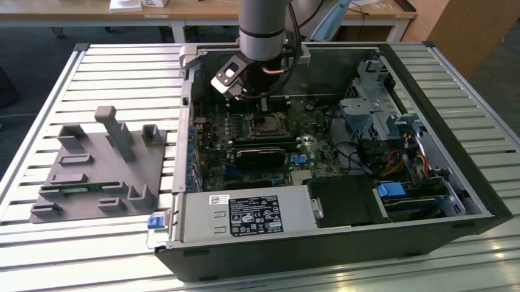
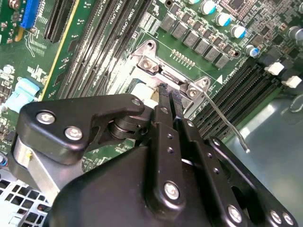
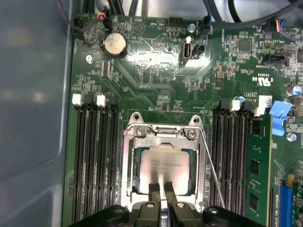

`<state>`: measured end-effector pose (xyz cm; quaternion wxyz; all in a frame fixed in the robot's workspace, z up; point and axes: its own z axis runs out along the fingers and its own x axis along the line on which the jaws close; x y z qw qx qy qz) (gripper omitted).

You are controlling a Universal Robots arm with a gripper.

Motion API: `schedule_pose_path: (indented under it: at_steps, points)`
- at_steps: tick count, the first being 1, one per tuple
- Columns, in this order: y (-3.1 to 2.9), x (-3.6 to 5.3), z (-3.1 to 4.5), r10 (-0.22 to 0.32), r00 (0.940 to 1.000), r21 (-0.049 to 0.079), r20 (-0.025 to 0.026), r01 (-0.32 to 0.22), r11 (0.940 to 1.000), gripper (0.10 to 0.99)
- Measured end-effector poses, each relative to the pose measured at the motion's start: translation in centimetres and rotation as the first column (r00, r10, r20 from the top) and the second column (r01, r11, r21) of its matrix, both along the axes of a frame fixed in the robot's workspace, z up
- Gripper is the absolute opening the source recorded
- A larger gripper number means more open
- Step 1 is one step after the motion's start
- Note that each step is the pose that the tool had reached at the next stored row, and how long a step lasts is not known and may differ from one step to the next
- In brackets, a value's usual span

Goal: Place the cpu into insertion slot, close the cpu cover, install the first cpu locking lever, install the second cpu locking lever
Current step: 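Close the cpu cover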

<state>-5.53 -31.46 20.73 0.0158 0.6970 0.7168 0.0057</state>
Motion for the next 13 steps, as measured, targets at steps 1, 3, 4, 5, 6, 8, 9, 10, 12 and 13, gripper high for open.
schedule_pose_path:
  at_steps: [1,3,4,5,6,8,9,10,12,13]
  points:
    - [0.00,0.10,-0.01,0.000,1.0000,0.000,-0.0001,0.000,1.0000,0.176]
    - [0.00,0.37,0.01,0.000,1.0000,0.000,-0.0006,0.000,1.0000,0.176]
    - [0.00,0.52,0.01,0.000,1.0000,0.000,-0.0006,0.000,1.0000,0.176]
    - [0.00,0.66,0.01,0.000,1.0000,0.000,-0.0006,0.000,1.0000,0.176]
    - [0.00,0.80,0.01,0.000,1.0000,0.000,-0.0006,0.000,1.0000,0.176]
    - [0.00,1.04,0.01,0.000,1.0000,0.000,-0.0005,0.000,1.0000,0.176]
    - [0.00,1.18,0.01,0.000,1.0000,0.000,-0.0006,0.000,1.0000,0.176]
    - [0.00,1.32,0.00,0.000,1.0000,0.000,-0.0007,0.000,1.0000,0.176]
    - [0.00,1.53,0.00,0.000,1.0000,0.000,-0.0010,0.000,1.0000,0.176]
    - [-0.01,1.60,0.00,0.000,1.0000,0.000,-0.0011,0.000,1.0000,0.176]
